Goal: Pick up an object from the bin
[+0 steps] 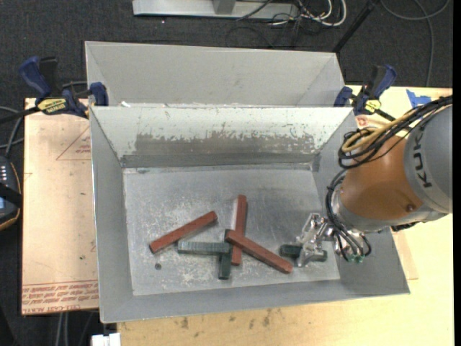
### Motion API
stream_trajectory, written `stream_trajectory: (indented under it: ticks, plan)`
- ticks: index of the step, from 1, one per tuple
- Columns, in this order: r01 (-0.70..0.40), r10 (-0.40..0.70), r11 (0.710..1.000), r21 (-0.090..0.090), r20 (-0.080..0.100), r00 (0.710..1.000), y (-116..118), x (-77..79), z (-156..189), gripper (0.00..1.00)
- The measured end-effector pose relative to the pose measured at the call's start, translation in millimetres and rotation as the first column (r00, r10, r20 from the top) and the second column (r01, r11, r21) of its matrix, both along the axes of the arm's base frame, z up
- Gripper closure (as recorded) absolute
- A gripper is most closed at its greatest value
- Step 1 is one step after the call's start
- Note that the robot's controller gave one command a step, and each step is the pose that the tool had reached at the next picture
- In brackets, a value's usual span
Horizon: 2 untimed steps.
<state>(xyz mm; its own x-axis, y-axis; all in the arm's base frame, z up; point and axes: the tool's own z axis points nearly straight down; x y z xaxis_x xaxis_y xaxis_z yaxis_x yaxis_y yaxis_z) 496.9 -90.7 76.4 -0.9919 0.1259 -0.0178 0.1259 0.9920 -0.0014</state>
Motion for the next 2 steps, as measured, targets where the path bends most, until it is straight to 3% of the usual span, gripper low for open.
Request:
stream_trajectory:
  ticks: [2]
  plan:
    - [0.0, 0.0, 1.0, 0.001, -0.003, 1.0, 0.0, 0.6, 1.7, 1.0]
